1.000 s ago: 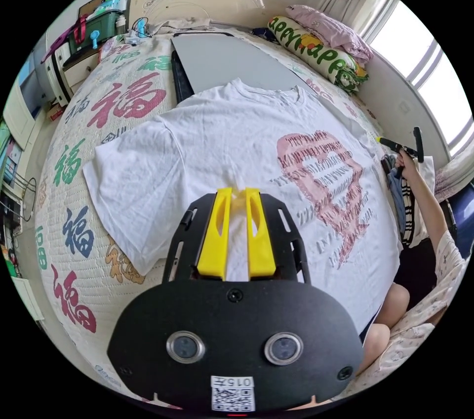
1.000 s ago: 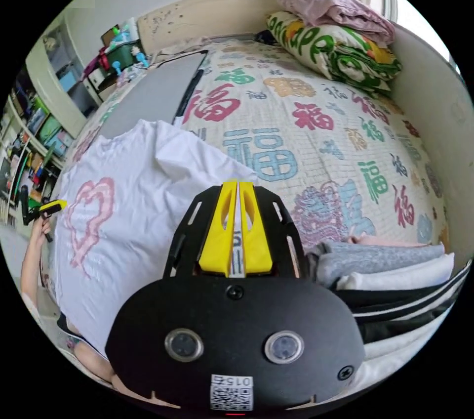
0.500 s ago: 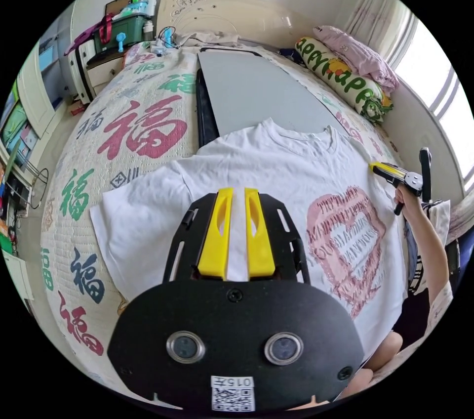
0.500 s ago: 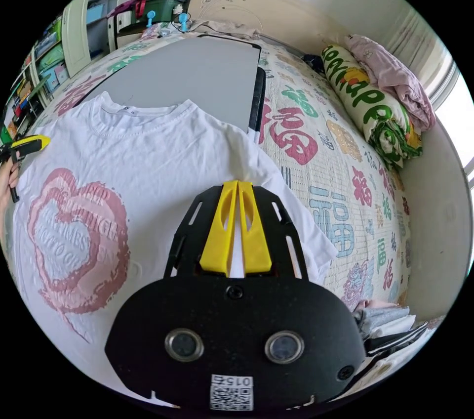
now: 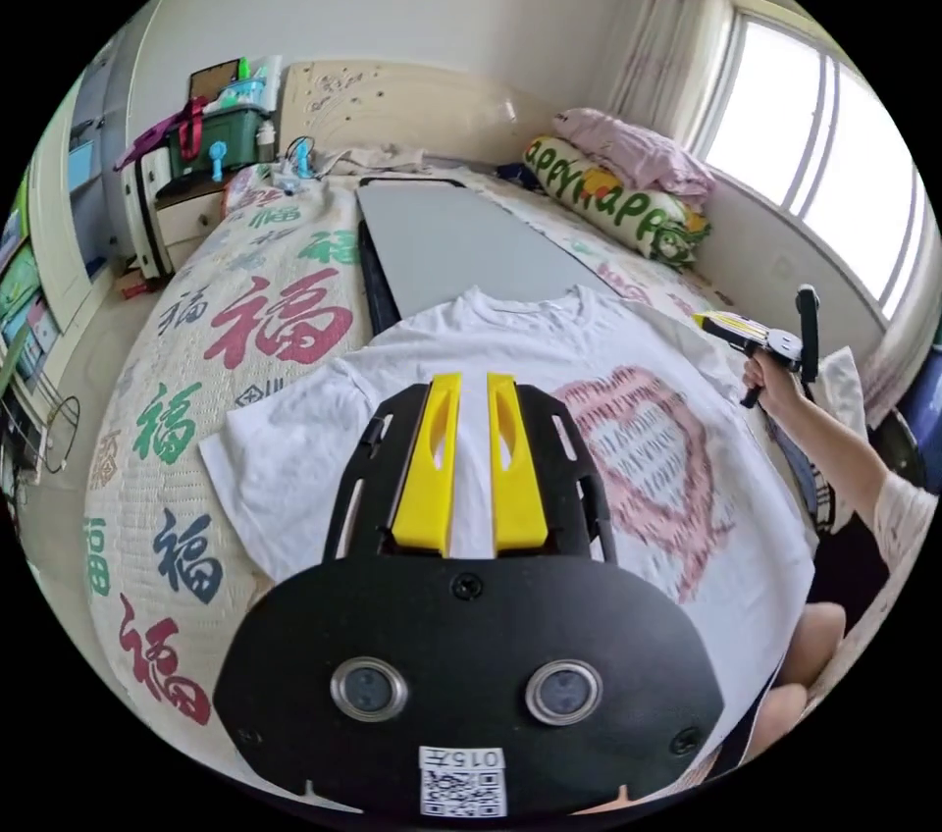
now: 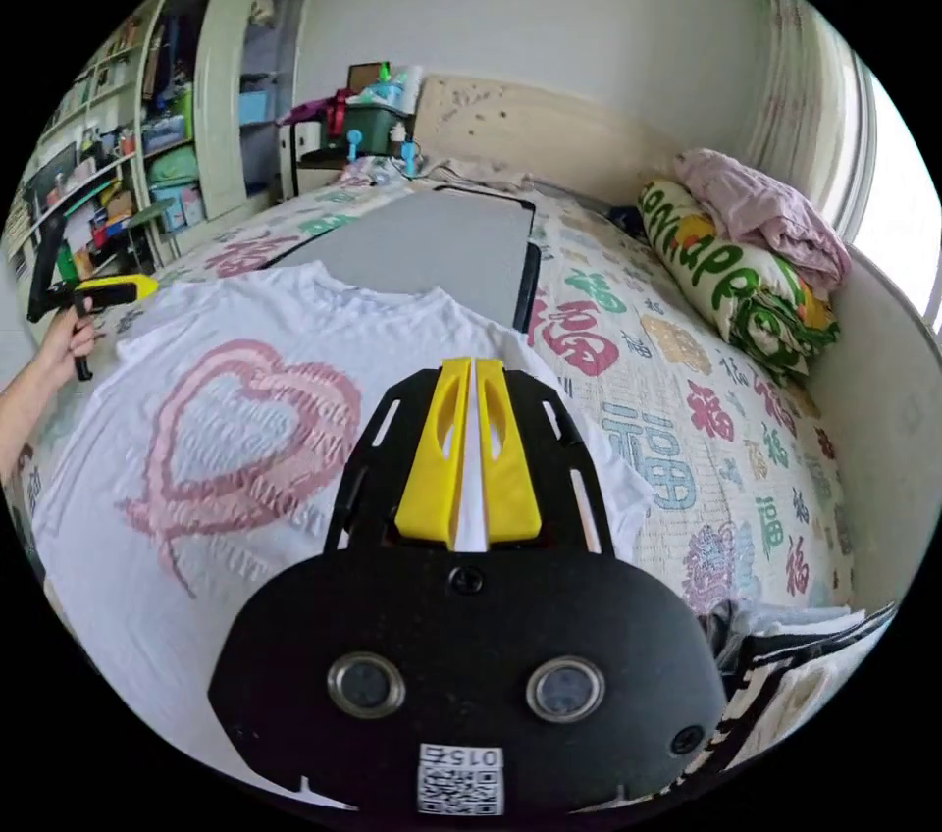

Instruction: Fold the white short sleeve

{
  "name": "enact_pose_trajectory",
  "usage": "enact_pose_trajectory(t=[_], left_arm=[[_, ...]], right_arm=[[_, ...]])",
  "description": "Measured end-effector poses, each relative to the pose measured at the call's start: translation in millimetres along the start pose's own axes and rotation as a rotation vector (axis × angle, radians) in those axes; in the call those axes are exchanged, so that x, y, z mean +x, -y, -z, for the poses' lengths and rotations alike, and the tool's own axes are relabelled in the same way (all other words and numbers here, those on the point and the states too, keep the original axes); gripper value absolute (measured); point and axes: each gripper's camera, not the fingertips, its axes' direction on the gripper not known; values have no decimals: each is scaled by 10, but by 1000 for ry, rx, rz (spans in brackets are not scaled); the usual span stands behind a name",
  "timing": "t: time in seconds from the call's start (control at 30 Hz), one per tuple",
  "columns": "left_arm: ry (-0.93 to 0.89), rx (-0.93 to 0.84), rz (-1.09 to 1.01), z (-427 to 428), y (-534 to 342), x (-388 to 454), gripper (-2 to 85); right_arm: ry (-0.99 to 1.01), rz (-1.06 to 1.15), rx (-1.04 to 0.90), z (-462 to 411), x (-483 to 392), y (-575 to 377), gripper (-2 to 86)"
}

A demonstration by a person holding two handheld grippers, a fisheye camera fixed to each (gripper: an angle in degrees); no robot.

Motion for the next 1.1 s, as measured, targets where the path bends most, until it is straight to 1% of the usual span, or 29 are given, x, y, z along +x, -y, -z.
enact_pose_trajectory(t=[0.03, 0.07, 0.1, 0.13, 0.17, 0.2, 0.23, 0.33, 0.37, 0.4, 0.47, 0.53, 0.63, 0.67, 0.7, 0.73, 0.8, 0.9, 0.93, 0.97, 1.1], left_arm=[[6, 12, -25, 250, -160, 97, 55], [21, 26, -65, 747, -524, 281, 57], [41, 23, -89, 1213, -931, 440, 59], [63, 16, -63, 1629, -1379, 542, 61], [70, 12, -40, 1814, -1615, 576, 64], [79, -4, 15, 2130, -2096, 617, 70], [87, -19, 56, 2261, -2336, 622, 76], [85, -106, 344, 2842, -3629, 565, 131], [68, -112, 384, 2915, -3791, 554, 135], [22, -102, 436, 3056, -4042, 548, 140], [-6, -52, 474, 3270, -4224, 563, 140], [-50, -20, 496, 3404, -4213, 573, 138], [-105, -86, 454, 3273, -4058, 609, 133], [-96, -149, 403, 3152, -3975, 668, 122], [-11, -150, 372, 3189, -3922, 758, 108], [32, -154, 352, 3239, -3869, 835, 90], [83, -158, 305, 3308, -3804, 953, 87], [142, -147, 270, 3438, -3752, 1043, 71], [130, -140, 289, 3501, -3735, 1001, 59], [120, -136, 308, 3536, -3729, 965, 52], [59, -94, 389, 3835, -3711, 800, 9]], right_arm=[[26, 49, 53, 615, 36, -364, 2], [31, 91, 93, 1204, 84, -764, 4], [26, 102, 110, 1480, 118, -969, 6], [13, 85, 127, 1993, 223, -1383, 10], [19, 35, 109, 2404, 369, -1759, 16], [32, 10, 88, 2574, 453, -1936, 24], [60, -51, 28, 2849, 645, -2267, 40], [136, -266, -125, 3280, 1213, -2974, 74], [187, -365, -157, 3416, 1449, -3189, 84], [216, -398, -163, 3475, 1549, -3273, 89], [284, -498, -178, 3630, 1869, -3459, 101], [296, -518, -209, 3639, 2012, -3445, 107], [338, -516, -294, 3502, 2154, -3319, 111], [343, -496, -342, 3392, 2183, -3291, 113], [340, -479, -370, 3330, 2191, -3289, 114], [342, -487, -324, 3351, 2266, -3303, 115], [347, -530, -300, 3369, 2412, -3339, 112], [353, -515, -279, 3412, 2587, -3340, 87], [347, -522, -310, 3393, 2668, -3325, 43], [292, -528, -362, 3348, 2744, -3317, 16], [211, -535, -358, 3384, 2973, -3316, 1]])
